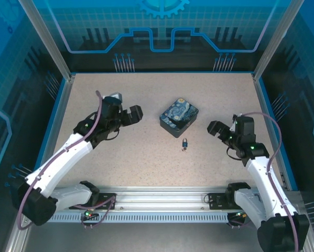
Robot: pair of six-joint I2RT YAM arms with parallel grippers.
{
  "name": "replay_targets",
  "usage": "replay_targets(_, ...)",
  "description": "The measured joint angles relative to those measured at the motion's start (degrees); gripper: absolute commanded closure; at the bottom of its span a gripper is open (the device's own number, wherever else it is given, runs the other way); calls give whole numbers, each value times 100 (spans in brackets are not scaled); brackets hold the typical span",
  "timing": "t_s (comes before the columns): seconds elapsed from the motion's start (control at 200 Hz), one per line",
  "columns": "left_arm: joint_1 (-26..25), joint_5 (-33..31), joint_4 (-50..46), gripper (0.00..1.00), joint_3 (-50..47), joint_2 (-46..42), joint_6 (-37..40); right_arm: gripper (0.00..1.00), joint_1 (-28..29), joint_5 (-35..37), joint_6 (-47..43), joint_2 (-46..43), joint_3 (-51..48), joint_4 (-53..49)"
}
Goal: Unlock a padlock with a key
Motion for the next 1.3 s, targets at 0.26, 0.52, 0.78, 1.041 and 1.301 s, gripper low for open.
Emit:
replay_targets(0.26,50,-1499,1558,1,-1908,-1054,1408,0,-37,1622,-728,387,9,551)
replay_targets(0.52,1178,-1882,3532,1,-3110,-758,2664,0,-33,2586,-1513,1034,-503,2006)
replay_targets(0.78,2094,-1397,5683,1,-3790,774,2973,0,260,3014,-2343,2267,-1069,4103)
replay_targets(1.041,2249,-667,7383,1,-3775,2358,3204,0,354,2240,-3333,3353,-1849,6640)
replay_targets(1.301,2522,153,7593,1,-3672,2520,3246,0,205,1449,-3587,3751,-1569,7040)
